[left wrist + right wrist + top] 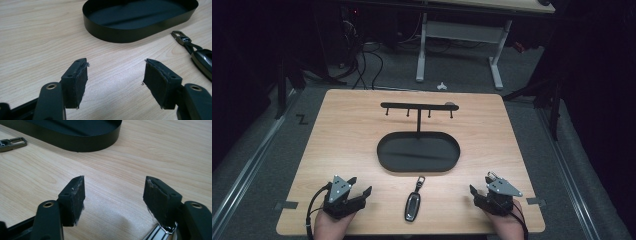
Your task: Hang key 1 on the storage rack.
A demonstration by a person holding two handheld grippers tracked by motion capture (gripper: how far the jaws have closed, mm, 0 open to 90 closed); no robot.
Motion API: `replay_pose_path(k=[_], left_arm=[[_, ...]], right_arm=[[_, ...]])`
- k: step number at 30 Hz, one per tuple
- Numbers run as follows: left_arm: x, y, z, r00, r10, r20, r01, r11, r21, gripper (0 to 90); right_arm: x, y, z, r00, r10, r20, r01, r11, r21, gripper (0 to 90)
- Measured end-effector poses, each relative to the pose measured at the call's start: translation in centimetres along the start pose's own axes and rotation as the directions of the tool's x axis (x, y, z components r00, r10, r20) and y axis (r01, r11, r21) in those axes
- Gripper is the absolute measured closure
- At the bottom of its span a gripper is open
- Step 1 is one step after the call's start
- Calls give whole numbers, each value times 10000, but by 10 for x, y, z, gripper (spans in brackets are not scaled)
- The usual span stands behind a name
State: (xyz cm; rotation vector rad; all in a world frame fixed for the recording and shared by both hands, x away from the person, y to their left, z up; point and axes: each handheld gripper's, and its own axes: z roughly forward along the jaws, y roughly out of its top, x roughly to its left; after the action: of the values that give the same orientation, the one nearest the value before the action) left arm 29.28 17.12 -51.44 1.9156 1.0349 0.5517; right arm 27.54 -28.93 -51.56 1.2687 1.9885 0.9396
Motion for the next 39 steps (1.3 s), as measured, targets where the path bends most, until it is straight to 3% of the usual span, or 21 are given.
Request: replay_pose_path(k=[9,13,17,18,21,22,23,24,26,29,30,33,35,39], left_arm=[[-5,-1,1,9996,276,-56,-275,9995,159,361],[-12,1,2,9981,607,-94,-605,9980,204,363],[-19,6,1,9986,528,7,-528,9980,337,422],[-20,8,1,9986,478,230,-485,9984,305,449],[-29,10,3,9952,782,584,-810,9956,470,586],[-37,11,6,9907,1075,831,-1131,9914,665,643],[-37,11,6,9907,1075,831,-1131,9914,665,678],[-43,11,8,9865,1265,1039,-1345,9882,736,711],[-54,12,12,9795,1545,1293,-1669,9818,909,740],[-68,11,19,9699,1696,1749,-1900,9759,1076,812],[-77,10,24,9623,1932,1914,-2191,9677,1246,838],[-84,10,29,9581,1987,2063,-2292,9639,1359,864],[-93,11,34,9494,2149,2290,-2511,9574,1425,868],[-100,12,39,9432,2273,2422,-2666,9531,1434,867]], right_arm=[[-3,2,-4,9998,-57,-198,48,9990,-452,413],[-4,2,-3,9998,33,-194,-44,9983,-583,404],[-3,0,-4,9999,-89,-136,81,9980,-624,402],[-3,0,-4,9998,-77,-160,67,9981,-613,401],[-3,-1,-4,9998,-29,-214,17,9983,-576,394],[-3,-2,-3,9997,-18,-240,6,9987,-512,399],[-3,-2,-3,9997,-18,-240,6,9987,-512,399],[-3,-2,-4,9994,50,-345,-68,9987,-514,469],[-3,-2,-4,9992,45,-386,-66,9984,-565,479],[-2,-1,-6,9987,75,-510,-101,9986,-522,495],[-1,-2,-6,9983,93,-580,-121,9988,-474,496],[-1,-4,-7,9982,115,-587,-137,9993,-359,497],[-3,-6,-9,9984,152,-553,-169,9994,-314,494],[-4,-9,-12,9984,258,-509,-273,9992,-289,488]])
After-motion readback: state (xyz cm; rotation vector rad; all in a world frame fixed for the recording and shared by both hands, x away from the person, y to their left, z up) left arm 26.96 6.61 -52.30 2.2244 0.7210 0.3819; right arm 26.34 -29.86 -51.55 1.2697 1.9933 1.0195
